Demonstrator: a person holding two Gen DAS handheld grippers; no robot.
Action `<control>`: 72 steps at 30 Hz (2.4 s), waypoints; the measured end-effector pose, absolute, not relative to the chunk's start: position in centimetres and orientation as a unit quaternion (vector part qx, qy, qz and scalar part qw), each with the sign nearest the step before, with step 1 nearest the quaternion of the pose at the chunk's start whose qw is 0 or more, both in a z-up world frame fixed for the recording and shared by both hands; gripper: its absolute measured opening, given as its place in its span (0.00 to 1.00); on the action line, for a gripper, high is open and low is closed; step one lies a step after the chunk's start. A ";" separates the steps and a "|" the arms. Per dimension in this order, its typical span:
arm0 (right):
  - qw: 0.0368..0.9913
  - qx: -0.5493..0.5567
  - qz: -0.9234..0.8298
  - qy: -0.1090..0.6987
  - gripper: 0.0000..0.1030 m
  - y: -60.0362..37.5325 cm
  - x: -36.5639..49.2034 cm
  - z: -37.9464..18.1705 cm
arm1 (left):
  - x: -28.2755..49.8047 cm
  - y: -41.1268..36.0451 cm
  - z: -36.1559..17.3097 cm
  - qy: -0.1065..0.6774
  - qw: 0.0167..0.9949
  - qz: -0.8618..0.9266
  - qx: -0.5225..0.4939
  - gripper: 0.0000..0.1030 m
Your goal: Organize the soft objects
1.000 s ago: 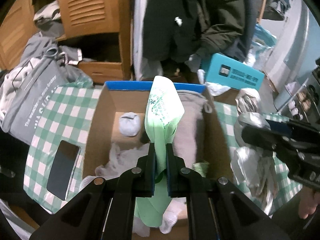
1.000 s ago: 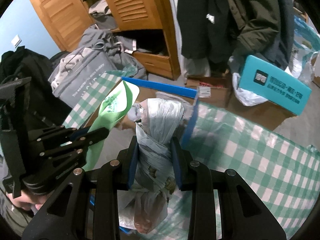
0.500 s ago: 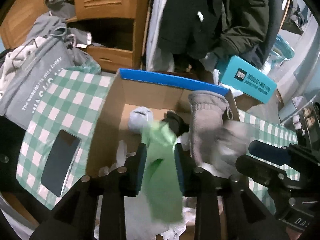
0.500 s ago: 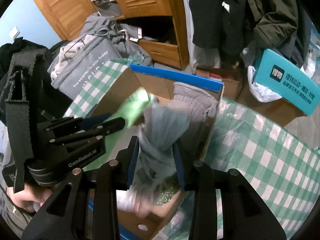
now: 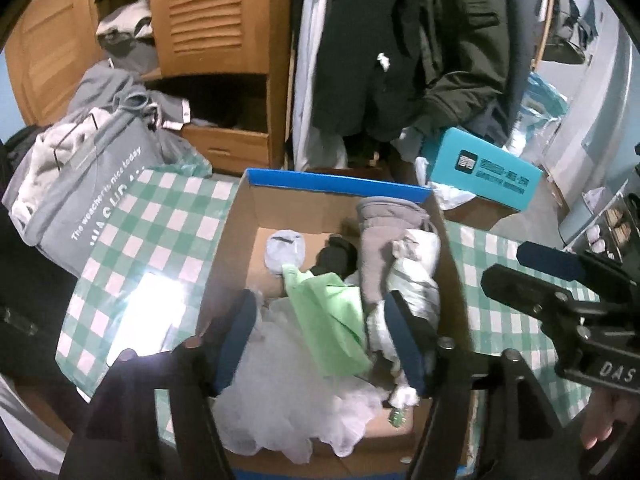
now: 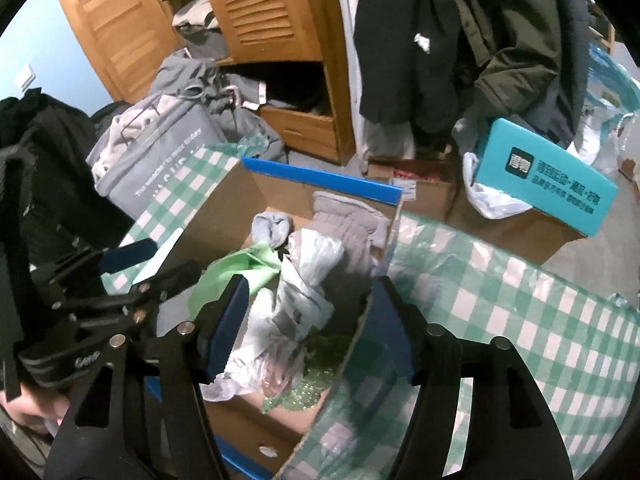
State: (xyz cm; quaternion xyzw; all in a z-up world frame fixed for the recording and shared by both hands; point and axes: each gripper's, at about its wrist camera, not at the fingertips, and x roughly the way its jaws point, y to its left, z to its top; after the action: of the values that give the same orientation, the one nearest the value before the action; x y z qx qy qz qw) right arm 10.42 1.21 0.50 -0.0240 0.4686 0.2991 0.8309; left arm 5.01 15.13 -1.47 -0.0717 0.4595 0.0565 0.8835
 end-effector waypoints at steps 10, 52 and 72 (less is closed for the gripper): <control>0.848 -0.015 0.273 0.454 0.64 -2.0 9.0 1.7 | 2.5 11.6 0.6 0.434 0.899 0.053 -0.030 0.93; 0.881 -0.019 0.248 0.402 0.65 -10.2 4.5 4.0 | -1.9 8.9 3.6 0.421 0.897 0.137 0.016 0.99; 0.881 -0.019 0.248 0.402 0.65 -10.6 4.4 4.0 | -2.3 8.4 3.5 0.426 0.894 0.136 0.018 0.99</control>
State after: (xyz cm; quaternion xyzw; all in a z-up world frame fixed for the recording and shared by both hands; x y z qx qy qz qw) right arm 4.42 -10.65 4.03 -0.0190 0.4017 0.2484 0.8812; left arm -2.34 8.43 3.46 0.0184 0.4262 0.1357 0.8942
